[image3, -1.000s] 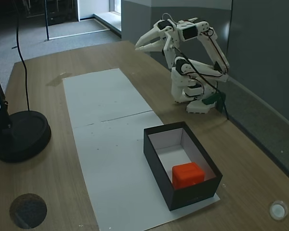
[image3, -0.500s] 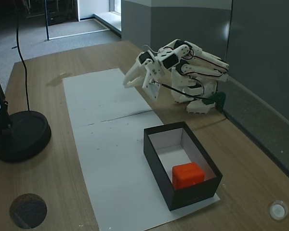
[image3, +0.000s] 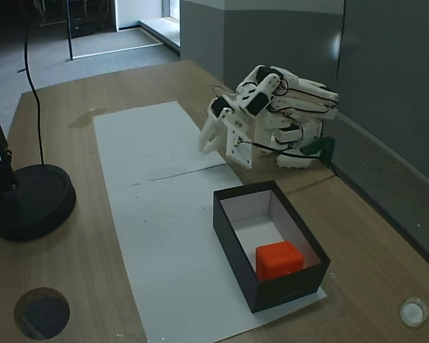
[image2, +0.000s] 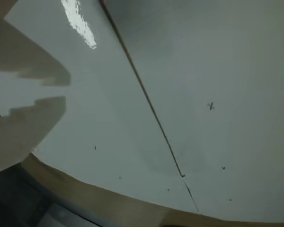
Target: Grab a orange square and put it in the box.
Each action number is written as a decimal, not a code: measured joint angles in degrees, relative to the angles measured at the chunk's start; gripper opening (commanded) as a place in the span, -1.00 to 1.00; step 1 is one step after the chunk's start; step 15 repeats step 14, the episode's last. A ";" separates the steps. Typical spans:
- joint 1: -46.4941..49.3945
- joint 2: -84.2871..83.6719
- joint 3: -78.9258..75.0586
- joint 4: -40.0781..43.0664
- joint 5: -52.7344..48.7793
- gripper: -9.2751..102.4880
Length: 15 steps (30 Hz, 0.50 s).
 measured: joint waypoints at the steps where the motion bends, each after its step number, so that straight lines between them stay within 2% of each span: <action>1: 0.09 0.00 -0.26 1.49 0.00 -0.84; 7: 0.09 0.00 -2.11 9.49 0.00 -0.84; 15: 0.00 0.00 -2.64 10.02 0.00 -0.84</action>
